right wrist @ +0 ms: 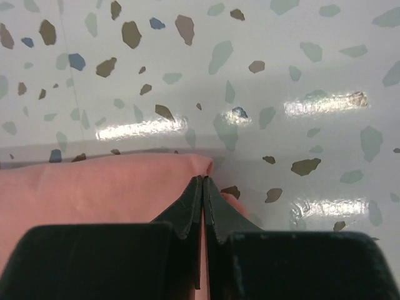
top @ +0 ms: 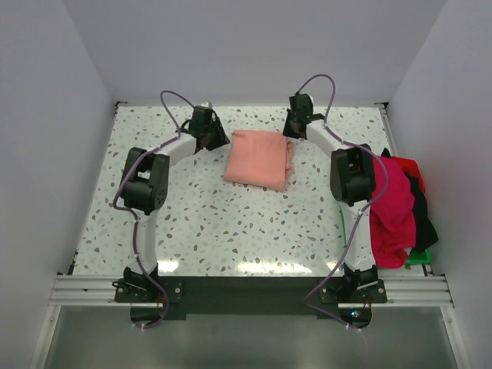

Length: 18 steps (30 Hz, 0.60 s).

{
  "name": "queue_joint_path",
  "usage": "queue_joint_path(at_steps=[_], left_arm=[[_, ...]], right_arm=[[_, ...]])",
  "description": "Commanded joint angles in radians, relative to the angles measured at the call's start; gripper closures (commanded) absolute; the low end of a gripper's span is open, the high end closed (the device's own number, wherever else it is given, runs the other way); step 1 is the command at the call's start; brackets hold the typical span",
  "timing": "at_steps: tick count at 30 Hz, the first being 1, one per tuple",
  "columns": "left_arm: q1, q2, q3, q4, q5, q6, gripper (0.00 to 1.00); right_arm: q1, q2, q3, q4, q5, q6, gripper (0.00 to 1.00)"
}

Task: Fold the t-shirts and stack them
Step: Fold the tshirt

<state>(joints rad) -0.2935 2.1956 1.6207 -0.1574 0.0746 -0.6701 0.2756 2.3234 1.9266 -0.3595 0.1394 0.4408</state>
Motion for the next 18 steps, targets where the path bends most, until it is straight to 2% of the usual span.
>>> queue_joint_path(at_steps=[1,6,11,18], left_arm=[[-0.052,-0.123,-0.097,0.128,0.011,-0.022,0.58],[-0.121,-0.186,-0.203,0.171,-0.048,-0.023,0.61],[-0.189,-0.197,-0.243,0.084,-0.15,-0.06,0.66],[-0.275,-0.299,-0.458,0.048,-0.298,-0.164,0.74]], right_arm=[[-0.001,0.03,0.04,-0.039,0.002,0.024,1.0],[-0.001,0.036,0.005,-0.05,-0.02,0.027,1.0],[0.0,0.007,-0.066,-0.038,-0.052,0.035,1.0],[0.019,-0.065,-0.193,-0.007,-0.096,0.03,1.0]])
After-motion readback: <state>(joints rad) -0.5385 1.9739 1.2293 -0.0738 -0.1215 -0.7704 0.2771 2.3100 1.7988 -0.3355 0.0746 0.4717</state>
